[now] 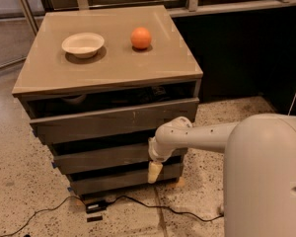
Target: Open middle drawer
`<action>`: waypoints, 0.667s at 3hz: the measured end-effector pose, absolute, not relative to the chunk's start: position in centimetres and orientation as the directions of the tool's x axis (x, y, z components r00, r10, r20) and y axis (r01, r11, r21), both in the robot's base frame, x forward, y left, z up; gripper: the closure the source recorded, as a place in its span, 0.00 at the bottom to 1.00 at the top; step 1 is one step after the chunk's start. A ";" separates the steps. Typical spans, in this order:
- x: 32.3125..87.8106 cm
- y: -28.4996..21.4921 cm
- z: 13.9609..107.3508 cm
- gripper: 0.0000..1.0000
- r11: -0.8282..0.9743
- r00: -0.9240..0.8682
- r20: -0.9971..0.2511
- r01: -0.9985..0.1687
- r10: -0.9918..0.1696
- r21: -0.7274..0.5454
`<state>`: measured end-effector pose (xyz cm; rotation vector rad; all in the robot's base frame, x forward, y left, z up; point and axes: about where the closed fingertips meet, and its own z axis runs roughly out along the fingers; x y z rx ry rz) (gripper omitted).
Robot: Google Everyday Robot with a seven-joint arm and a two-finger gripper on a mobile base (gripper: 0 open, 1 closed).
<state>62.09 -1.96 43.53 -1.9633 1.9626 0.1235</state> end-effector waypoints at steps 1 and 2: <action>62.5 -1.8 42.8 0.00 0.032 0.025 -0.304 -0.983 -0.952 -0.180; 63.3 -1.7 41.8 0.00 0.030 0.019 -0.286 -0.985 -0.958 -0.168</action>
Offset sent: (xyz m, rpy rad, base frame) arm 0.0183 0.0020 -0.0214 -0.0383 0.0324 -0.0072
